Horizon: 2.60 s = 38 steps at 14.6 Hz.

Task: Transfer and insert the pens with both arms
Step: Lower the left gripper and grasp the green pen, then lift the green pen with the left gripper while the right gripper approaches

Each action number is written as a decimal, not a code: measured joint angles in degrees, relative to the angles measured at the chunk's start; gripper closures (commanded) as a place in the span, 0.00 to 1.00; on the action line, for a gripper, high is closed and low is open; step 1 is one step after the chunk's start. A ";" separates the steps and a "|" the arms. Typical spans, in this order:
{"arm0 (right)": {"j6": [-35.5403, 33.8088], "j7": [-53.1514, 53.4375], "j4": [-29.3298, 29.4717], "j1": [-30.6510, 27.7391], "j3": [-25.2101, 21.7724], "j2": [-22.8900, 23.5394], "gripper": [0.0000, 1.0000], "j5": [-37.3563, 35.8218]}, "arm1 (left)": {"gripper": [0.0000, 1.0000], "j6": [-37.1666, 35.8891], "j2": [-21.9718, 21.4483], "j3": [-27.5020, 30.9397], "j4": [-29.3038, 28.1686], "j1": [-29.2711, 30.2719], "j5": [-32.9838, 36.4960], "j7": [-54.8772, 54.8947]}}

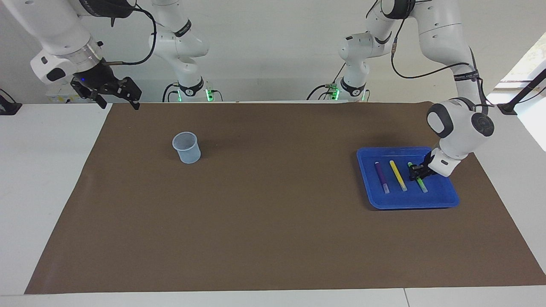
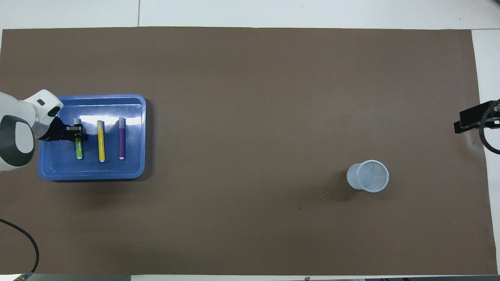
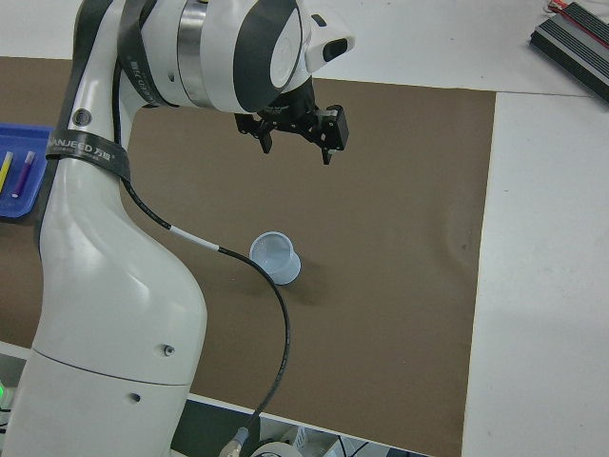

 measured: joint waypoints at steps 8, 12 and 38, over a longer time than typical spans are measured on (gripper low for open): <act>0.00 0.00 0.00 0.00 0.00 -0.01 0.00 0.00 | 1.00 -1.83 0.07 -0.28 1.61 -0.41 0.37 0.09; 0.00 0.00 0.00 0.00 0.00 -0.01 0.00 0.00 | 1.00 -14.76 -0.13 -0.75 9.42 -1.51 -0.21 -4.52; -1.56 14.24 -0.46 0.84 6.61 -1.41 0.00 28.14 | 1.00 -16.72 -20.81 -2.12 4.92 -33.77 -51.33 -97.07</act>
